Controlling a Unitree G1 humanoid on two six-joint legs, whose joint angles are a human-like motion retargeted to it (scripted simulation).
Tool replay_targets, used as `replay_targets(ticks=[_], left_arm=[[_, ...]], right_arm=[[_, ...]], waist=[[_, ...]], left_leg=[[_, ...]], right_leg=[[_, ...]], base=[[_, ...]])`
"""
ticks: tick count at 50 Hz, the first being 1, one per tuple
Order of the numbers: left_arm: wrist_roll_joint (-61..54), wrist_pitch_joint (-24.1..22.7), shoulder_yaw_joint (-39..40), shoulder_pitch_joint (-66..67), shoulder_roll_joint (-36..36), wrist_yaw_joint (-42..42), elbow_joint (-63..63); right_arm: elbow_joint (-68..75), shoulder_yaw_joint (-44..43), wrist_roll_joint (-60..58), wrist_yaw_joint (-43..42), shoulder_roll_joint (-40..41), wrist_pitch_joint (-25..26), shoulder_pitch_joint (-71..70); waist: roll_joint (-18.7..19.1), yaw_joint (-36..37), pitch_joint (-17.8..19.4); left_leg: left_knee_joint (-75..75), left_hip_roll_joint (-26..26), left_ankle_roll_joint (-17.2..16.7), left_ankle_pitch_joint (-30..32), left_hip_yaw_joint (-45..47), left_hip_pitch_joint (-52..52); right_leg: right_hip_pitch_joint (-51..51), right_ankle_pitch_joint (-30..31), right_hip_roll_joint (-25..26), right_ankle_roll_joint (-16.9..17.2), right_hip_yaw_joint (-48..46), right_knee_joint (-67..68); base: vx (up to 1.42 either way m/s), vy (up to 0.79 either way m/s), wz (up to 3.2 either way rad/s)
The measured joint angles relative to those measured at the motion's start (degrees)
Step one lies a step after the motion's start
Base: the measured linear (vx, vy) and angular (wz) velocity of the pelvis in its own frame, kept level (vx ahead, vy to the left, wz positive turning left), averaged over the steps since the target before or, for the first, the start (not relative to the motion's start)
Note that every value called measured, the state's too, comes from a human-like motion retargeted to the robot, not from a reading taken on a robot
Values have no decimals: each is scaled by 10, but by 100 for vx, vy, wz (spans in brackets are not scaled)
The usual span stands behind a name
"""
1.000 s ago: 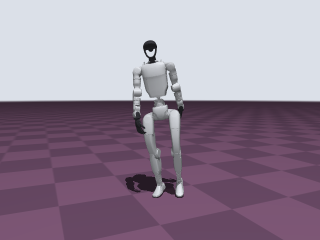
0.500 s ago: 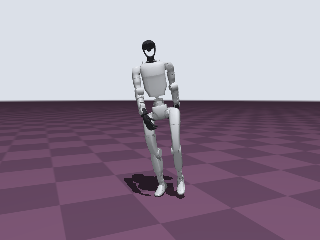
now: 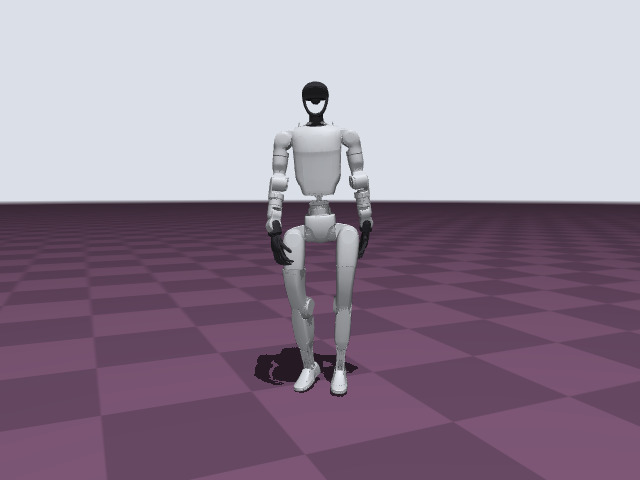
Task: In place motions
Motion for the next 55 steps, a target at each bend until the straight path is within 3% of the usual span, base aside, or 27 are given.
replay_targets(ticks=[5,12,15,19,22,30,36,37,38,40,43,47,50,55], left_arm=[[20,-1,-73,-43,-13,9,21],[-39,-31,-136,-117,-57,71,-35],[-68,-37,-116,-171,-64,76,-83],[-64,-48,-92,-241,-65,92,-141],[-63,-62,-106,-280,-71,90,-173],[-53,-64,-124,-291,-83,83,-181],[-26,-68,-148,-200,-79,59,-168],[-18,-66,-152,-182,-80,57,-160],[-12,-63,-154,-165,-81,54,-150],[-3,-56,-153,-134,-84,42,-127],[1,-39,-145,-103,-86,14,-87],[-2,-25,-126,-88,-91,10,-57],[-4,-32,-118,-71,-86,13,-64],[35,-34,-107,-39,-72,5,-78]], right_arm=[[11,-42,-11,-17,-13,15,62],[39,-97,-66,-28,-49,29,140],[88,-106,-60,-63,-68,53,145],[161,-132,-19,-69,-82,88,147],[173,-159,23,-58,-84,110,171],[173,-172,38,-54,-73,103,171],[91,-133,0,-24,-54,82,135],[76,-125,-6,-25,-50,79,127],[62,-117,-13,-29,-46,74,120],[37,-98,-27,-40,-38,62,105],[8,-69,-56,-42,-29,41,90],[-18,-53,-103,-33,-27,15,67],[-16,-38,-120,-40,-33,6,60],[37,-25,-88,-53,-50,33,63]], waist=[[4,-2,33],[60,-35,94],[81,-92,116],[100,-148,144],[107,-147,142],[90,-104,111],[63,-70,74],[55,-65,68],[50,-61,61],[35,-39,47],[12,-11,37],[8,20,27],[13,15,31],[35,-11,38]], left_leg=[[8,13,9,3,-2,22],[13,74,1,13,11,35],[9,90,1,20,21,27],[17,120,0,28,25,8],[21,130,-2,31,36,-6],[11,107,-7,31,54,-1],[-1,60,-4,19,68,7],[-2,48,-3,17,69,7],[-2,39,-1,15,68,7],[-4,20,1,10,79,7],[-8,-2,2,6,89,12],[-7,5,-6,1,103,-7],[-9,12,-12,-3,107,-11],[-7,29,-19,-13,93,-5]], right_leg=[[-13,17,-2,-9,4,87],[-167,230,-3,-42,21,402],[-260,180,-27,-54,-3,541],[-351,173,-22,-46,-1,634],[-388,176,-17,-37,3,652],[-304,198,-1,-24,31,525],[-144,227,35,4,91,228],[-118,207,35,10,99,175],[-95,148,40,13,107,134],[-53,63,9,7,32,60],[-32,67,10,-12,34,-26],[-46,94,2,8,28,-53],[-65,79,13,-14,51,-29],[-51,61,23,-19,24,-18]], base=[[-15,11,-17],[-21,14,-26],[-30,18,27],[-23,7,39],[-3,1,5],[2,0,-25],[13,-1,-48],[20,-4,-26],[22,-4,-36],[22,-3,-55],[21,-7,-47],[2,-7,-33],[13,-7,1],[16,-12,41]])
